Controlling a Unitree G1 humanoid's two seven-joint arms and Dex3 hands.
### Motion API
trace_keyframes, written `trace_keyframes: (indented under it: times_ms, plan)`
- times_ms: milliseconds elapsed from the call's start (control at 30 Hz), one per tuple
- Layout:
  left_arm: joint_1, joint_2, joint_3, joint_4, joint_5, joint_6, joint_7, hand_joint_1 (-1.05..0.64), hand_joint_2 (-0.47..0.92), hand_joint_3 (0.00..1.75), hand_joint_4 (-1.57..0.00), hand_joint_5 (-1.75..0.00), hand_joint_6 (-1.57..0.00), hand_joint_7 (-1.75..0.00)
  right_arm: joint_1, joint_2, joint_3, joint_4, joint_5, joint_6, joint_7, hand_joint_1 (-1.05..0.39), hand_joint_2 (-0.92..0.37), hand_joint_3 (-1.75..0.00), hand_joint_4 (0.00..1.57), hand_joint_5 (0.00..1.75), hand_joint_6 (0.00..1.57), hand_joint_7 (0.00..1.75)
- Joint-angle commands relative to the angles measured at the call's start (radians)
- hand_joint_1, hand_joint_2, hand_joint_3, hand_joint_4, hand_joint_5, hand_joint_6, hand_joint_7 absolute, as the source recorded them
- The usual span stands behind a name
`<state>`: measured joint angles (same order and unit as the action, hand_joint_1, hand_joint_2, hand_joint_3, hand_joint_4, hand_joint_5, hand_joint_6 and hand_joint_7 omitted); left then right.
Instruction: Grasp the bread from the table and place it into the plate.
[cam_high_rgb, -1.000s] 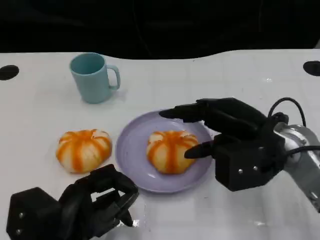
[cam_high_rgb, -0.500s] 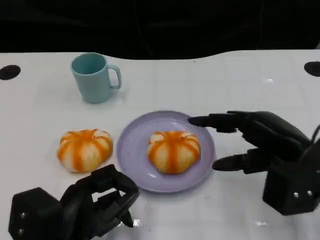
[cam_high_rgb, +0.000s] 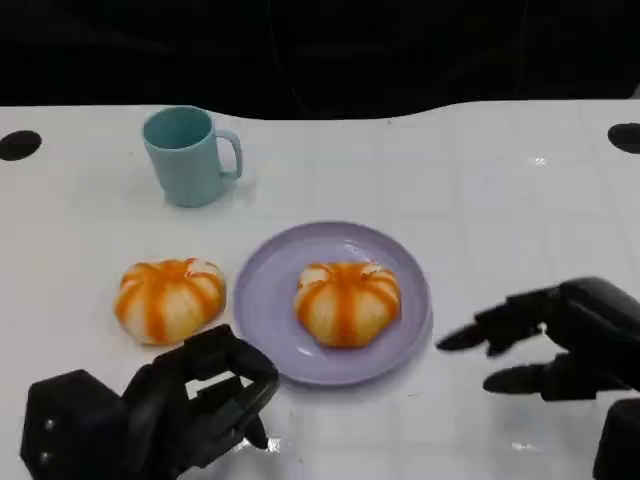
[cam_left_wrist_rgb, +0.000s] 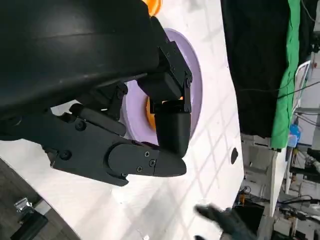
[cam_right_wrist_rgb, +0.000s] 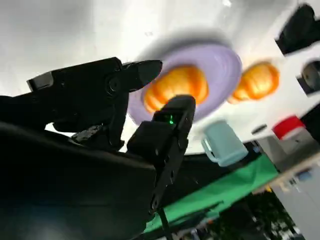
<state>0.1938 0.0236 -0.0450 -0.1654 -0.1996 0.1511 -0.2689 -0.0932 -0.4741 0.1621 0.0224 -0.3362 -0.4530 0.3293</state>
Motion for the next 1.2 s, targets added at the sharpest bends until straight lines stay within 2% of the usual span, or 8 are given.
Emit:
trace_keyframes:
  times_ms: [33, 167, 200, 233, 267, 400, 600, 1200]
  plan:
    - [-0.002, 0.007, -0.001, -0.003, 0.013, -0.004, 0.016, -0.54, 0.92, 0.28, -0.74, -1.75, -0.75, -1.39, 0.044, -0.021, -0.015, -0.03, 0.007, 0.009, 0.002, -0.08, -0.91, -0.04, 0.86, 1.18, 1.17, 0.17]
    - [0.006, 0.01, 0.003, -0.009, 0.007, -0.01, 0.006, -0.53, 0.92, 0.28, -0.73, -1.75, -0.75, -1.39, 0.062, -0.001, -0.016, 0.006, 0.011, -0.035, -0.036, -0.05, -0.87, -0.15, 0.82, 1.44, 1.18, 0.29]
    - [0.007, 0.011, 0.005, -0.008, 0.004, -0.012, 0.003, -0.53, 0.92, 0.28, -0.73, -1.75, -0.75, -1.39, 0.062, 0.005, -0.014, 0.023, 0.008, -0.052, -0.051, -0.04, -0.76, -0.38, 0.81, 1.49, 1.13, 0.41]
    - [0.008, 0.012, 0.006, -0.008, 0.002, -0.012, 0.002, -0.53, 0.92, 0.28, -0.74, -1.75, -0.75, -1.39, 0.062, 0.009, -0.012, 0.039, 0.003, -0.069, -0.066, -0.03, -0.58, -0.74, 0.81, 1.58, 1.06, 0.61]
    - [0.008, 0.012, 0.007, -0.008, 0.001, -0.011, 0.001, -0.53, 0.92, 0.28, -0.74, -1.75, -0.75, -1.39, 0.061, 0.011, -0.011, 0.051, -0.002, -0.083, -0.076, -0.02, -0.5, -0.92, 0.8, 1.62, 1.02, 0.73]
    - [0.008, 0.02, 0.011, -0.006, 0.0, -0.011, -0.005, -0.53, 0.92, 0.26, -0.73, -1.75, -0.75, -1.39, 0.039, 0.021, 0.004, 0.131, -0.095, -0.18, -0.188, -0.02, -0.32, -1.28, 0.89, 1.73, 0.97, 1.02]
    - [0.005, 0.026, 0.014, 0.006, 0.002, -0.022, -0.007, -0.53, 0.92, 0.25, -0.75, -1.75, -0.75, -1.38, 0.008, 0.032, 0.013, 0.226, -0.164, -0.242, -0.289, -0.02, -0.27, -1.37, 0.94, 1.75, 0.9, 1.27]
    - [-0.005, 0.034, 0.022, 0.028, -0.005, -0.032, -0.013, -0.53, 0.91, 0.26, -0.73, -1.75, -0.73, -1.39, -0.02, 0.028, 0.029, 0.282, -0.16, -0.252, -0.293, -0.04, -0.3, -1.35, 0.89, 1.75, 0.81, 1.38]
